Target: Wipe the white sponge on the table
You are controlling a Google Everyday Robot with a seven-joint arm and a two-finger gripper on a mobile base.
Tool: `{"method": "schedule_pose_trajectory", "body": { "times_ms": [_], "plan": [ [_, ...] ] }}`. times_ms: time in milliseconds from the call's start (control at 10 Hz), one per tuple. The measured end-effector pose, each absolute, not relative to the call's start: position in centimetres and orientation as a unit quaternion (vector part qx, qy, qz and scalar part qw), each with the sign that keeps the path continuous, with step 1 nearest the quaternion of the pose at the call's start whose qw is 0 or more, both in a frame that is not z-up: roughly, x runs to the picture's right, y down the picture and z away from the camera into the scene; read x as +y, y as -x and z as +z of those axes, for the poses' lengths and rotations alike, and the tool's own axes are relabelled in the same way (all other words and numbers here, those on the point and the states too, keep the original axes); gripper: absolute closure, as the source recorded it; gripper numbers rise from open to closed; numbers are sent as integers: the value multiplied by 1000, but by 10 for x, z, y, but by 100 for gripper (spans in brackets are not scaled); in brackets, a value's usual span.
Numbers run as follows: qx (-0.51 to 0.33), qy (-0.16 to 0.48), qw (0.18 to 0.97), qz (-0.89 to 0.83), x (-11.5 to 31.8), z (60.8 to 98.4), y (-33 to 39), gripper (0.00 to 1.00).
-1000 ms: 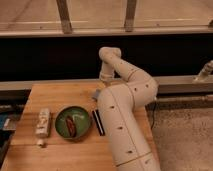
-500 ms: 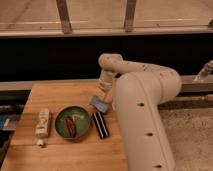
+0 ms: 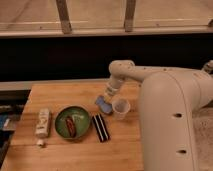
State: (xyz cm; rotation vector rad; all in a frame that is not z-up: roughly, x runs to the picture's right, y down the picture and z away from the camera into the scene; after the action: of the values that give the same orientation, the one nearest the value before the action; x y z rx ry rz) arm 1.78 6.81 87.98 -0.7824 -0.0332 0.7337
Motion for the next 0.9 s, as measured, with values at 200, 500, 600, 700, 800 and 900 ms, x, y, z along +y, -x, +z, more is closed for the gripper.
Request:
{"method": "schedule_pose_trajectory", "body": {
  "times_ms": [200,500,600,700,800,900],
  "plan": [
    [-18,374,860,347,68,880,-13,100],
    [-12,373,860,347,68,884,-17,100],
    [-4,373,860,347,70,892,-18,100],
    [1,373,861,347,69,899,-18,100],
    [9,374,860,346,69,908,-19,100],
    [13,373,860,348,67,915,-20,100]
  ]
}}
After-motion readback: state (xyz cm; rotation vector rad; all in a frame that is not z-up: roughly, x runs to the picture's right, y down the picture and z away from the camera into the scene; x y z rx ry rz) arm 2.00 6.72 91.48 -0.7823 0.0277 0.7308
